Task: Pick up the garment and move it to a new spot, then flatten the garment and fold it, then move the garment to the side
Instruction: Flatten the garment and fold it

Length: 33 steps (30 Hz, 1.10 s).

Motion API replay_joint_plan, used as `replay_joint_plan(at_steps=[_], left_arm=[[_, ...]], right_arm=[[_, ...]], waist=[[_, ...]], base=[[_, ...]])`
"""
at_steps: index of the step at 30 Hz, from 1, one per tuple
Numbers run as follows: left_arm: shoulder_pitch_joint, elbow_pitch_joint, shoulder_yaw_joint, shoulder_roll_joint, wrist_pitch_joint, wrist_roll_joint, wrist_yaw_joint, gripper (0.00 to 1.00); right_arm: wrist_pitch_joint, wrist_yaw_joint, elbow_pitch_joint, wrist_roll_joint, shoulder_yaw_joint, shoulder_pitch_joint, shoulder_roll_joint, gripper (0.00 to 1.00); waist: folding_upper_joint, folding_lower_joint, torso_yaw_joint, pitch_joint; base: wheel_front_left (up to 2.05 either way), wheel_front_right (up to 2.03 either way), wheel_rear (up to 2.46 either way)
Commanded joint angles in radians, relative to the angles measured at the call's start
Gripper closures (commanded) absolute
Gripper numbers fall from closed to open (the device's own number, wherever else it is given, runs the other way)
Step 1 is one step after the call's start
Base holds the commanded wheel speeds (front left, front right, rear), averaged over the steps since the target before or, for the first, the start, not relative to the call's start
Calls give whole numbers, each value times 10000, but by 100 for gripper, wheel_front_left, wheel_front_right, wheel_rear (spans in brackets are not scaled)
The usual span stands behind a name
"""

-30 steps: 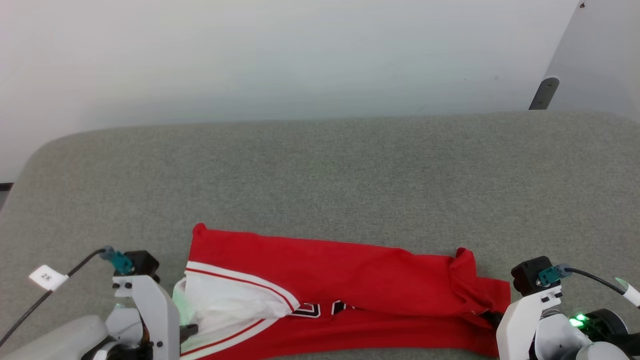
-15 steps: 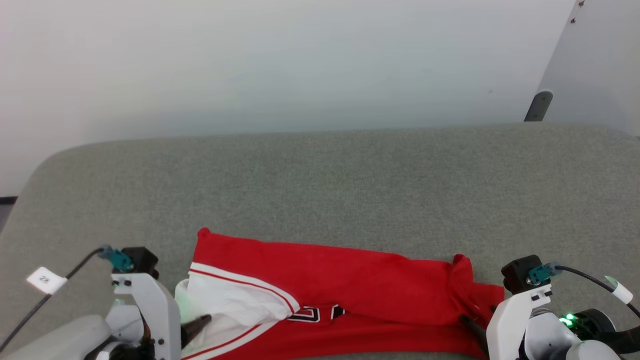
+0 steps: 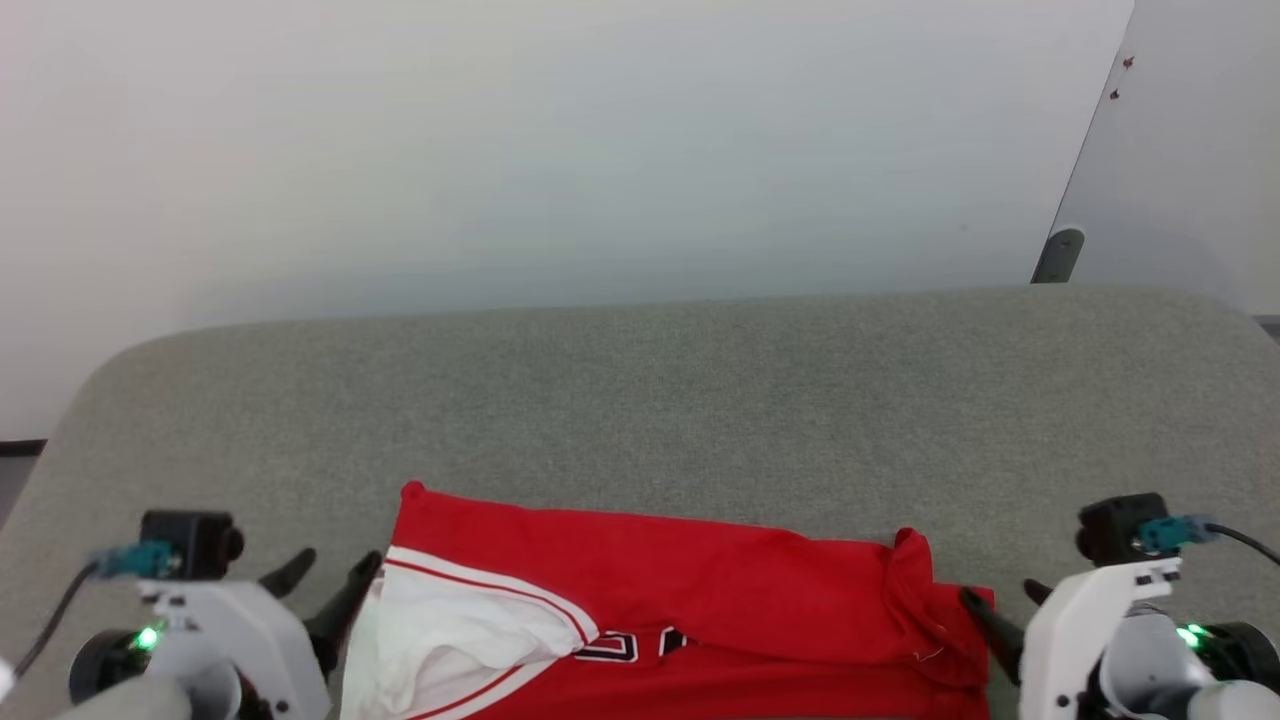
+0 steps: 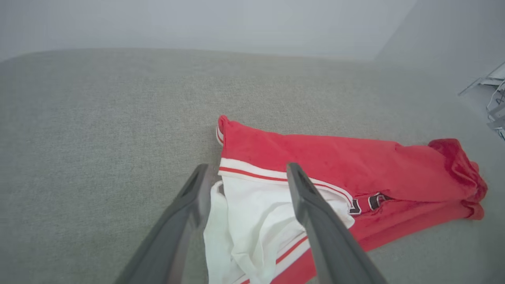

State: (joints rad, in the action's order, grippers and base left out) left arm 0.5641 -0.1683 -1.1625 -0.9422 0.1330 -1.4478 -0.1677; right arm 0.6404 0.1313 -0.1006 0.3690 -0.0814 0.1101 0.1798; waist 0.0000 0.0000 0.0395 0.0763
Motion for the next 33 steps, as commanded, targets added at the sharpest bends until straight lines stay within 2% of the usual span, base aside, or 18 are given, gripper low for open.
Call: replay_joint_plan(at_steps=[1, 6, 13, 18, 22, 23, 33], left_arm=[[-398, 57, 124, -85, 722, 256, -44, 0], [-1220, 6, 941, -15, 1304, 767, -184, 0], [-3026, 9, 3948, 980, 1309, 2964, -65, 0], [-4326, -23, 5842, 1868, 1311, 4396, 379, 0], [-5095, -155, 6994, 2581, 1312, 5241, 799, 0], [-5095, -155, 6994, 2581, 1312, 5241, 799, 0], [-6057, -639, 8689, 4113, 1313, 6769, 1771, 0]], right_arm=[[16, -10, -57, -84, 331, -204, -28, 0], [429, -10, -247, -118, 1165, -358, -19, 0], [1278, -8, -630, 5, 1968, -290, -72, 0], [1684, -8, -987, -94, 2052, -187, -74, 0], [1755, -8, -1423, -182, 2092, -17, -95, 0], [1755, -8, -1423, -182, 2092, -17, -95, 0], [1440, -8, -3030, -334, 2185, 451, -248, 0]], waist=[[0, 0, -14, 96], [0, 0, -206, 180], [0, 0, -745, 130], [0, 0, -1150, 43], [0, 0, -1428, -49], [0, 0, -1428, -49], [0, 0, -2243, -351]], base=[[0, 0, 0], [0, 0, 0], [0, 0, 0], [0, 0, 0], [0, 0, 0], [0, 0, 0], [0, 0, 0]])
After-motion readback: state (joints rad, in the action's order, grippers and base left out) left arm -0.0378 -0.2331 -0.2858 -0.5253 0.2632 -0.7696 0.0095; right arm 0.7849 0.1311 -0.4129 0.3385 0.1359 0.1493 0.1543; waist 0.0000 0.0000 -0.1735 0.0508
